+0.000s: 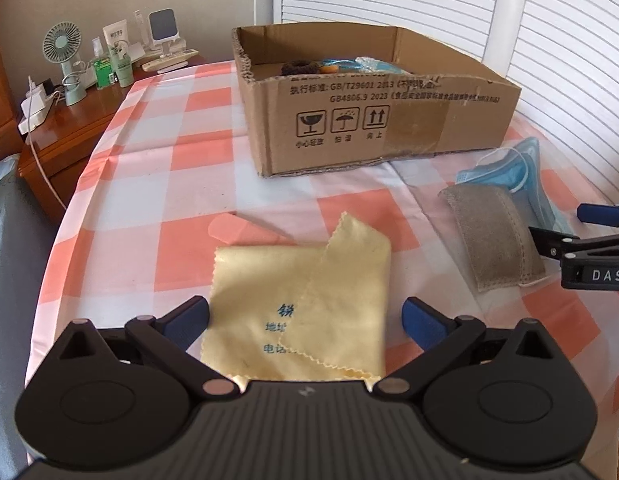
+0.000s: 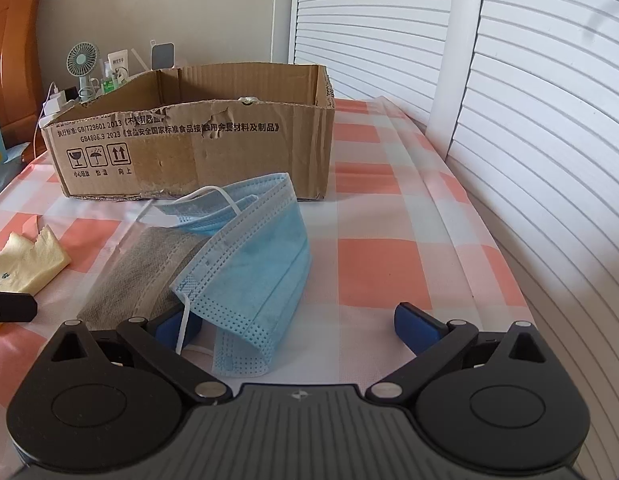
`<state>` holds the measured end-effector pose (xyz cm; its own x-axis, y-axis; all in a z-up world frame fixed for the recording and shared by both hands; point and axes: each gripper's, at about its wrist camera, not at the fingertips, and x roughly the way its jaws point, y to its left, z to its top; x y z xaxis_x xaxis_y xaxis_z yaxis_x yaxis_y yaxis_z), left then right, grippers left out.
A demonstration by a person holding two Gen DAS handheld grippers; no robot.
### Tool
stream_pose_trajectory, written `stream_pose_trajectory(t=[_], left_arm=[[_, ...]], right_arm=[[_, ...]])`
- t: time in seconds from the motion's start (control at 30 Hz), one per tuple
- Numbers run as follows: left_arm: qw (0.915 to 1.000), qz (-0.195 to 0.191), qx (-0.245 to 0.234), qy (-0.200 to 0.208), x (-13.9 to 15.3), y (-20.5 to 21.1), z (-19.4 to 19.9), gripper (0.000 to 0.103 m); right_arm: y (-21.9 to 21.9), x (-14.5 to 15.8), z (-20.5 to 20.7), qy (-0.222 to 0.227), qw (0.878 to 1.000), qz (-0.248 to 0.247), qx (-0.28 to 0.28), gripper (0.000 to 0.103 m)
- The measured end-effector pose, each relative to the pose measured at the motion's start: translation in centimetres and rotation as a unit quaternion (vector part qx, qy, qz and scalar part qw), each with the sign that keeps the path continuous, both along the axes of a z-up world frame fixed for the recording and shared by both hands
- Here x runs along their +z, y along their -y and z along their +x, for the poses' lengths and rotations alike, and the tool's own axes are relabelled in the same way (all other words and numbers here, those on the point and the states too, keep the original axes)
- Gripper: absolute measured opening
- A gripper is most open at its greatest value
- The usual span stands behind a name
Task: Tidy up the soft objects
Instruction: 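Lower the left gripper onto the yellow cloth and close, then close the right gripper on the grey fabric pad while the left gripper holds the cloth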
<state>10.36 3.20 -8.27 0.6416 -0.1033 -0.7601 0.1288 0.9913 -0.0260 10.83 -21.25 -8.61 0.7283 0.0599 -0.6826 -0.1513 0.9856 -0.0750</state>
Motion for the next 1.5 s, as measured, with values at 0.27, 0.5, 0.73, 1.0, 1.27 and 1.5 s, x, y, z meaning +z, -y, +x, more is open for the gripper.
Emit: stream_pose_trajectory(t=[0.27, 0.5, 0.73, 1.0, 1.27, 1.5], left_arm=[[0.9991, -0.004, -0.031, 0.029, 0.5, 0.8, -0.4, 0.051], [0.9988, -0.016, -0.028, 0.036, 0.6, -0.4, -0.6, 0.023], [0.9982, -0.03, -0.037, 0.036, 0.6, -1.3, -0.8, 0.021], [0.9979, -0.03, -0.044, 0.038, 0.6, -2.2, -1.3, 0.022], [0.998, -0.032, -0.037, 0.039, 0.5, -3.3, -1.4, 0.022], [0.9979, -0.034, -0.039, 0.04, 0.5, -3.4, -1.4, 0.022]], right_arm=[[-0.1, 0.1, -0.3, 0.001, 1.0, -0.003, 0.01, 0.103], [-0.6, 0.7, -0.5, -0.009, 1.0, -0.021, 0.022, 0.103], [-1.2, 3.2, -1.8, 0.017, 0.999, -0.019, 0.037, 0.103], [-4.6, 5.5, -2.5, 0.039, 0.994, -0.016, 0.103, 0.101], [-8.1, 3.4, -1.1, -0.026, 0.989, -0.001, 0.146, 0.088], [-7.5, 1.9, 0.3, -0.063, 0.991, 0.02, 0.117, 0.086]])
